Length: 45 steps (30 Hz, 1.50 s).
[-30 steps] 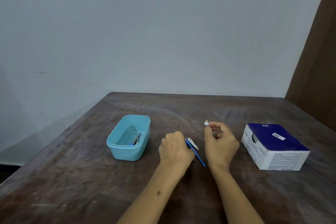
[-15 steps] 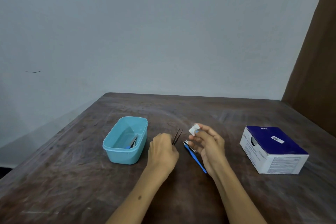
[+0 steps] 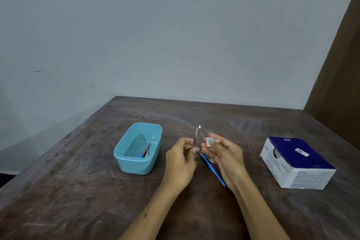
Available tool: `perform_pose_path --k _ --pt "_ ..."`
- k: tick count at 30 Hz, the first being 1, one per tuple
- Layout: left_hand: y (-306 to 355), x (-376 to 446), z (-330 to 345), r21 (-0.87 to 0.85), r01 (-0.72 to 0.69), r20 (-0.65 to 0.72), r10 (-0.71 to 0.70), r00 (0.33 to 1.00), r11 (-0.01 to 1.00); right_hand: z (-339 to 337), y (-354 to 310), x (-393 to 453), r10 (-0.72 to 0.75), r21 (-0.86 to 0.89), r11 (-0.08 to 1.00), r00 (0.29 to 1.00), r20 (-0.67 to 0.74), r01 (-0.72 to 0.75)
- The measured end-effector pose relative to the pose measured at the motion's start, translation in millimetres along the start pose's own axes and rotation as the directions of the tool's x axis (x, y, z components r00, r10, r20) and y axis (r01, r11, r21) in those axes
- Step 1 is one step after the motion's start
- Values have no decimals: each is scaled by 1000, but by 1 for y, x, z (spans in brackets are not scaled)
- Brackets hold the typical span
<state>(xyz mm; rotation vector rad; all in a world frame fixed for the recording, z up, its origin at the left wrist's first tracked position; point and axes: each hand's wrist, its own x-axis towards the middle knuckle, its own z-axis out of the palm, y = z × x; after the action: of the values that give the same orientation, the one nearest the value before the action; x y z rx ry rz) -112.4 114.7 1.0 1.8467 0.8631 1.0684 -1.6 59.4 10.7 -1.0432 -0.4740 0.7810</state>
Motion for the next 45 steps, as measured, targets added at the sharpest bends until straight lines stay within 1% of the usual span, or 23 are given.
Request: perform_pose_path --k 2,4,6,10,14,18,22,25,27,29,31,34,40,43,45 --pt "2 -2 1 -91 10 20 -8 1000 996 0 2 1 -9 -29 1000 1000 22 10" --pt "3 -3 3 -123 0 23 3 1000 992 0 3 1 -21 -68 997 1000 22 23" --pt "2 -4 4 -107 -19 23 21 1000 994 2 3 0 -42 -99 994 999 4 42" --pt "2 -4 7 -52 -55 25 57 998 997 3 2 -1 -120 -160 982 989 -89 105" --pt "2 -7 9 -35 -98 80 100 992 995 -2 5 3 -196 -227 962 965 -176 154" --pt "2 -9 11 -25 -127 109 129 986 992 -4 8 5 -249 -281 942 944 -218 184" --pt "1 -9 11 -18 -126 104 128 986 992 -3 6 3 -286 -264 936 941 -183 233" --pt "-1 -8 11 -2 -119 70 119 990 993 -3 4 1 -289 -239 939 944 -157 248" --pt "-2 -7 10 0 -113 45 113 993 994 -2 4 0 -323 -282 918 939 -121 280" --pt "-3 -6 9 11 -105 25 104 994 994 1 3 -3 -367 -347 879 928 -57 326" --pt "-4 -5 8 26 -92 -3 92 996 995 4 3 -6 -391 -375 854 920 -4 361" --pt "-6 -3 8 30 -71 -47 73 996 997 5 3 -8 -410 -410 826 911 34 387" --pt "-10 2 7 -49 -24 -78 20 997 998 5 6 -5 -332 -349 872 938 97 344" --pt "-11 3 6 -133 -14 -59 6 998 991 4 8 -2 -284 -324 894 951 124 309" --pt "-11 3 5 -156 -12 -31 7 1000 988 3 11 -1 -231 -314 913 964 132 262"
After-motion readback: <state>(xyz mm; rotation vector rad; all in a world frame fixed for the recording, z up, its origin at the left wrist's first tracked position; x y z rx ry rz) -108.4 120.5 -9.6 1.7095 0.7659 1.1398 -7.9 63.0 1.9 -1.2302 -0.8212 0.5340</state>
